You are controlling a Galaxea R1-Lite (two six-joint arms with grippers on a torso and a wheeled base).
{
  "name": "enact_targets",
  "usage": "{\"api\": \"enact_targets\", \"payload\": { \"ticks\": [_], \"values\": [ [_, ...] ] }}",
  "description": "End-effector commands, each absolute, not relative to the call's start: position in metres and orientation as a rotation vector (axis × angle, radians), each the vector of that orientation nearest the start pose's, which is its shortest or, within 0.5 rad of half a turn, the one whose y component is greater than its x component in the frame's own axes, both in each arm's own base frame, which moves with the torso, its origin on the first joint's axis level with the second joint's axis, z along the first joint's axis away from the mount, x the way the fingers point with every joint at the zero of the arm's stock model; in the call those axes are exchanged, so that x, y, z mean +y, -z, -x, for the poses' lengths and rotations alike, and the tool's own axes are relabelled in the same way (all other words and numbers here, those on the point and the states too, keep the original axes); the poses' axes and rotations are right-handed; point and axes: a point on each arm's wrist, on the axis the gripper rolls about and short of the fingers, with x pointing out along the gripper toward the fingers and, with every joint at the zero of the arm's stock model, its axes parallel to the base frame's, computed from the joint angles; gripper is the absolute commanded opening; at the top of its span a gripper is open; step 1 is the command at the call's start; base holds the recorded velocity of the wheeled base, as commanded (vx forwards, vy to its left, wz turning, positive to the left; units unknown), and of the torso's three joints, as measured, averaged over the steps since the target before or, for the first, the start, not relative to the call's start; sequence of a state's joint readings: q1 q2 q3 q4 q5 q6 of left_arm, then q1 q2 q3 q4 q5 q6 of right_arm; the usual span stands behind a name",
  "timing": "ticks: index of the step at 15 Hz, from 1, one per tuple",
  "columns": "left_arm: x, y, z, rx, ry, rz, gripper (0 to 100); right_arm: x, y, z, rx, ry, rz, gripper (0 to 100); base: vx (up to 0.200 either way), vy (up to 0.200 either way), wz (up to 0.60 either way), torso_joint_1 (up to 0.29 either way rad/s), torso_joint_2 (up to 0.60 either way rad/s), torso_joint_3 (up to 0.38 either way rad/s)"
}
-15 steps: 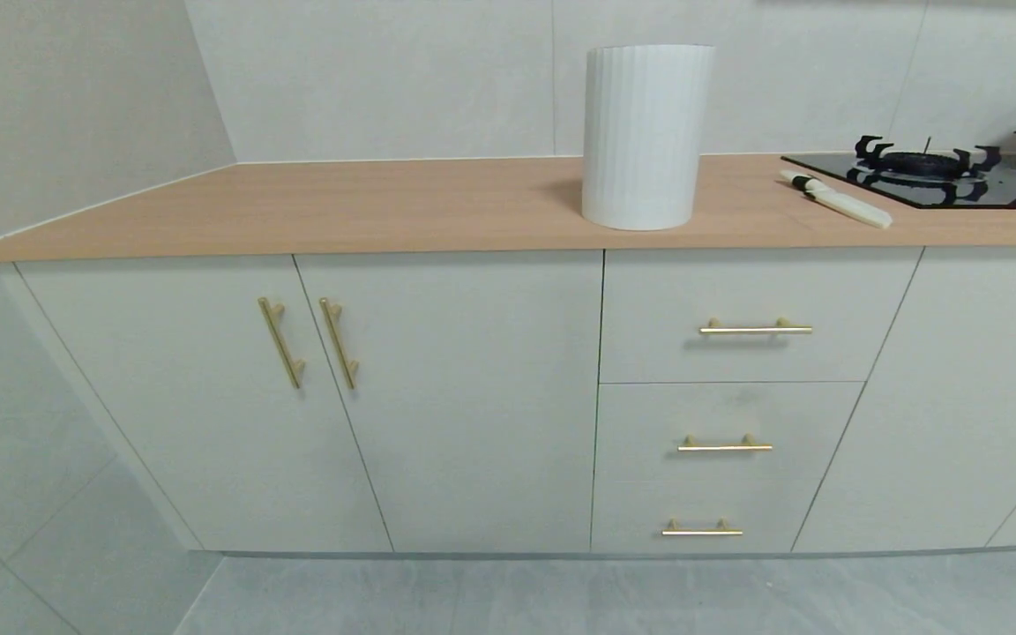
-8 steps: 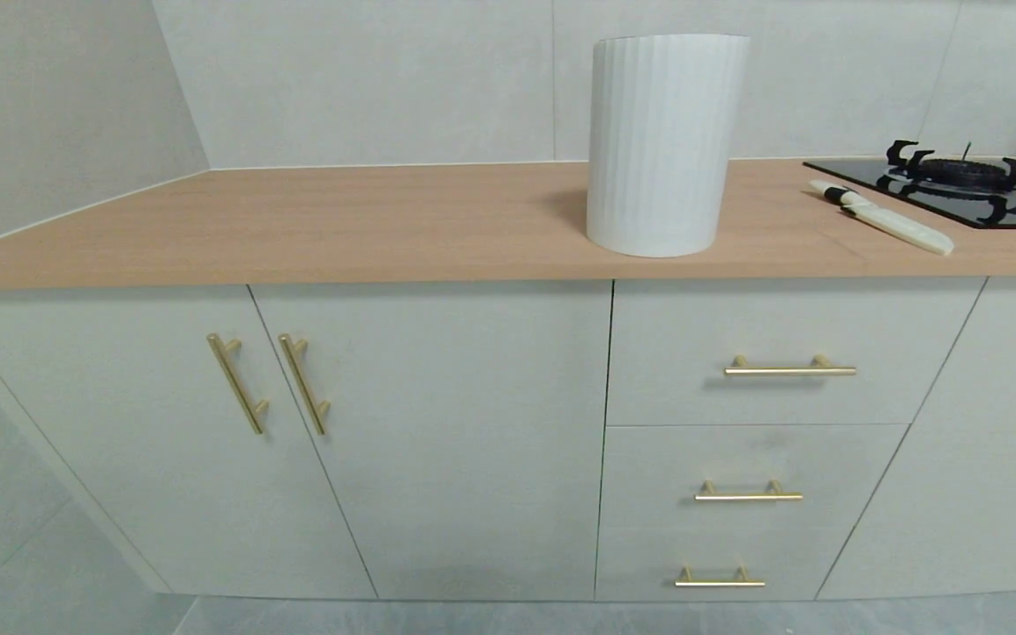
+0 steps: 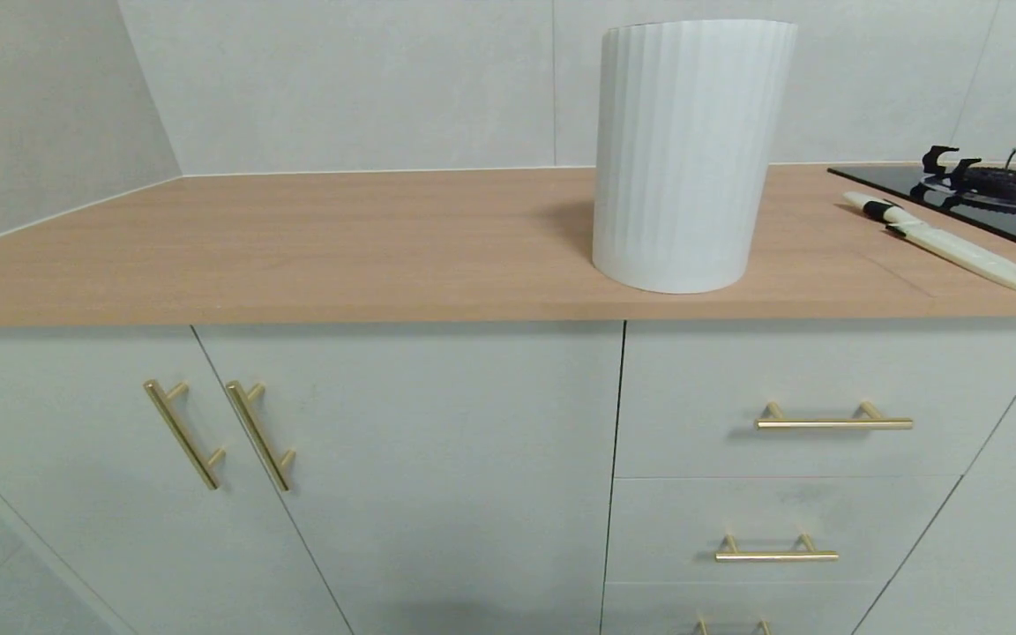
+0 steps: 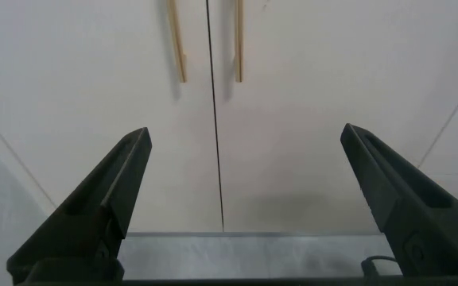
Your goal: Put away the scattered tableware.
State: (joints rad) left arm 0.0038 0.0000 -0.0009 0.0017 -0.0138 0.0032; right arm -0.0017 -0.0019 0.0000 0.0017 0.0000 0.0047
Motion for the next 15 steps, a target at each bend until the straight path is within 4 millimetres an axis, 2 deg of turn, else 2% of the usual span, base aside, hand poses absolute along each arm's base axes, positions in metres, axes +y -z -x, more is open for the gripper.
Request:
{"api": "enact_targets", "payload": {
  "ticks": [1, 2, 13, 15],
  "values": [
    [-0.0004, -0.0758, 0.0228, 0.002, 0.011, -0.003, 100, 0.0, -0.0753, 0.0228, 0.002, 0.002, -0.005, 100, 0.0, 0.0, 0.0, 0.0, 0.0, 0.0],
    [-0.0004, -0.0754, 0.0227, 0.003, 0.011, -0.003, 100, 0.0, -0.0753, 0.0228, 0.002, 0.002, -0.005, 100, 0.0, 0.0, -0.6, 0.002, 0.0, 0.007],
    [-0.0004, -0.0754, 0.0227, 0.003, 0.011, -0.003, 100, 0.0, -0.0753, 0.0228, 0.002, 0.002, -0.005, 100, 0.0, 0.0, 0.0, 0.0, 0.0, 0.0],
    [-0.0004, -0.0758, 0.0228, 0.002, 0.009, -0.003, 100, 0.0, -0.0753, 0.0228, 0.002, 0.002, -0.005, 100, 0.0, -0.2, 0.0, -0.005, 0.0, -0.002]
  ]
}}
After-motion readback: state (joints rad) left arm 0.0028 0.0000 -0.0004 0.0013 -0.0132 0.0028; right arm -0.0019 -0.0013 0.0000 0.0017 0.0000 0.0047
